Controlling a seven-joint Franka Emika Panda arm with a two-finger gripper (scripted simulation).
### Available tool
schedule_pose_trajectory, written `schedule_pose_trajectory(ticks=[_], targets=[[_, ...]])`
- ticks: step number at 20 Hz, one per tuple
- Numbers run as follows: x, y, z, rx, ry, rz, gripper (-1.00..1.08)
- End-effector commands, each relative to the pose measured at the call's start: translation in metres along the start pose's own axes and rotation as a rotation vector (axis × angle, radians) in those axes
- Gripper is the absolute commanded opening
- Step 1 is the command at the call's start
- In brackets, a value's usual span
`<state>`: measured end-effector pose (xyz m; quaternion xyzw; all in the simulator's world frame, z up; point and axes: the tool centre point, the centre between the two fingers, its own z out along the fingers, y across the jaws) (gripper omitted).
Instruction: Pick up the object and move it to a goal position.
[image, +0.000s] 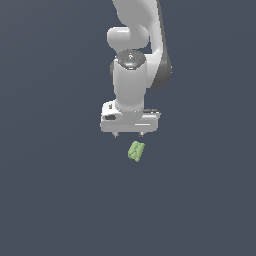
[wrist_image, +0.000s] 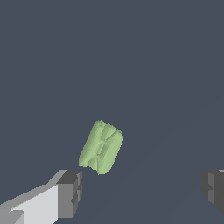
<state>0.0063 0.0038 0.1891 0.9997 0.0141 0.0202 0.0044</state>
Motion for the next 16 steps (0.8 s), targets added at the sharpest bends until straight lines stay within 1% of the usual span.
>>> schedule_pose_trajectory(ticks=[1, 4, 10, 16], targets=[[0.0, 0.0, 0.0, 0.0, 0.0, 0.0, 1.0], [-0.002, 0.002, 0.002, 0.003, -0.007, 0.008, 1.0], [-0.011, 0.013, 0.009, 0.017, -0.041, 0.049, 1.0], [-0.011, 0.013, 0.01, 0.017, -0.041, 0.049, 1.0]])
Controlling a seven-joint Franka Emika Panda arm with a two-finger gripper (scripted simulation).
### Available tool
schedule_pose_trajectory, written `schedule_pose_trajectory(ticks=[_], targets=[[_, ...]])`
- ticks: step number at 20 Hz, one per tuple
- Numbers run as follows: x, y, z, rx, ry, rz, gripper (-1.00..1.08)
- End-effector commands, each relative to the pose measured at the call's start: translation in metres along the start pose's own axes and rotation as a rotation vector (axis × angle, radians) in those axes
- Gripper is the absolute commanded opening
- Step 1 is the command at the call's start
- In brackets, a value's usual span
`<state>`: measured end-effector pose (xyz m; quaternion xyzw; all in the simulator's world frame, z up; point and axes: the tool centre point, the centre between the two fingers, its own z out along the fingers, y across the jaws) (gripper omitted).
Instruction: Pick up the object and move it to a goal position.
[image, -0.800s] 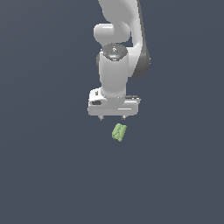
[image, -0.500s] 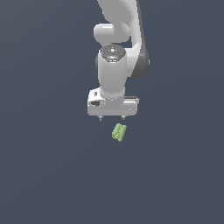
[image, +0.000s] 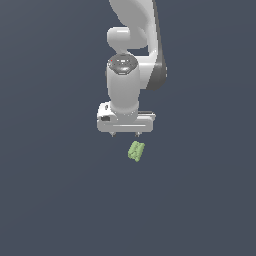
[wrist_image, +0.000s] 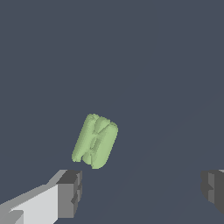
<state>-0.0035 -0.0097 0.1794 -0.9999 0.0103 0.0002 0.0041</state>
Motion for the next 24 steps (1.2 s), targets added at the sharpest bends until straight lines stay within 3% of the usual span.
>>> schedule_pose_trajectory(ticks=[1, 11, 24], targets=[[0.0, -0.001, 0.001, 0.0, 0.0, 0.003, 1.0], [0.0, -0.012, 0.02, 0.0, -0.001, 0.084, 1.0], [-0.004, -0.04, 0.07, -0.005, 0.001, 0.299, 1.0]])
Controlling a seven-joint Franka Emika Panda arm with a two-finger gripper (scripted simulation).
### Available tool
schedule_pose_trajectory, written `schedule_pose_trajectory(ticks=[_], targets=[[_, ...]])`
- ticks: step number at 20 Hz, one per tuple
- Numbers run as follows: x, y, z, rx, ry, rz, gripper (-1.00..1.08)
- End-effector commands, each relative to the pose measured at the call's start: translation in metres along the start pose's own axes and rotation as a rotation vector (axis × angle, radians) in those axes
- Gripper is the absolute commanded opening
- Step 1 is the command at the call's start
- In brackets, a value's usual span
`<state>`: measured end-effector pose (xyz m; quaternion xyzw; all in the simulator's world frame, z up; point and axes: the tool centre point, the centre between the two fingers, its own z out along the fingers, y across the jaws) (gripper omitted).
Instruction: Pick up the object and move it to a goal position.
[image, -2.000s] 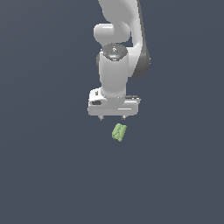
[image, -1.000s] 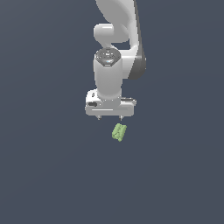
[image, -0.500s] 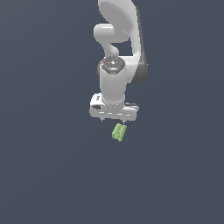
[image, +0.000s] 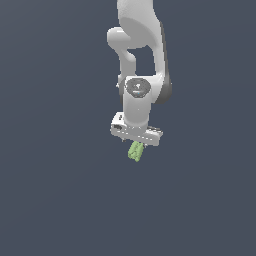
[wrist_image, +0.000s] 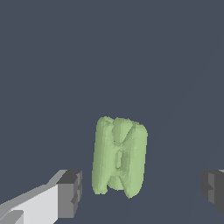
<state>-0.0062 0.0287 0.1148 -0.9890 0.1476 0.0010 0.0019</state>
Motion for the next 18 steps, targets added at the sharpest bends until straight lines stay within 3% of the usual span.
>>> schedule_pose_trajectory(ticks=[1, 18], targets=[[-0.002, -0.004, 0.008, -0.001, 0.001, 0.035, 1.0], [-0.006, -0.01, 0.034, -0.003, 0.002, 0.089, 1.0]])
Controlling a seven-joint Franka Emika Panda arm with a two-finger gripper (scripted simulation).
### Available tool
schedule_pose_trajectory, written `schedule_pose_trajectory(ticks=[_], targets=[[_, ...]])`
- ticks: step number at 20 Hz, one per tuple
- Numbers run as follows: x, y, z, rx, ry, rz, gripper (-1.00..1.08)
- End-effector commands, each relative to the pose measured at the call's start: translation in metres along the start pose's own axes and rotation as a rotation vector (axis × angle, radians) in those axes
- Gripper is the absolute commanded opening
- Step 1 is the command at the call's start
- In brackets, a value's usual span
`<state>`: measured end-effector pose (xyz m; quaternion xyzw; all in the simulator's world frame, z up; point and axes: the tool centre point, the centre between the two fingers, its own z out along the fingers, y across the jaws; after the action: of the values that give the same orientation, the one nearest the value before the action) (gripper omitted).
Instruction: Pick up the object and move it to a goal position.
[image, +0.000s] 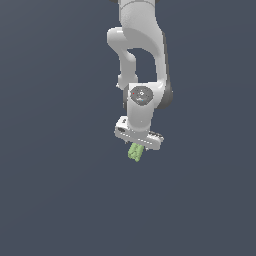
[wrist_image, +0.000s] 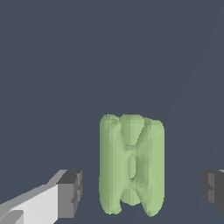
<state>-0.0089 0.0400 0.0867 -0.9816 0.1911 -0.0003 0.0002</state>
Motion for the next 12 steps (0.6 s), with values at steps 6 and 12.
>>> schedule_pose_trajectory(ticks=[6, 12], targets=[[-0.001, 0.0, 0.035, -0.001, -0.001, 0.003, 1.0], [0.0, 0.0, 0.042, -0.001, -0.001, 0.003, -1.0]])
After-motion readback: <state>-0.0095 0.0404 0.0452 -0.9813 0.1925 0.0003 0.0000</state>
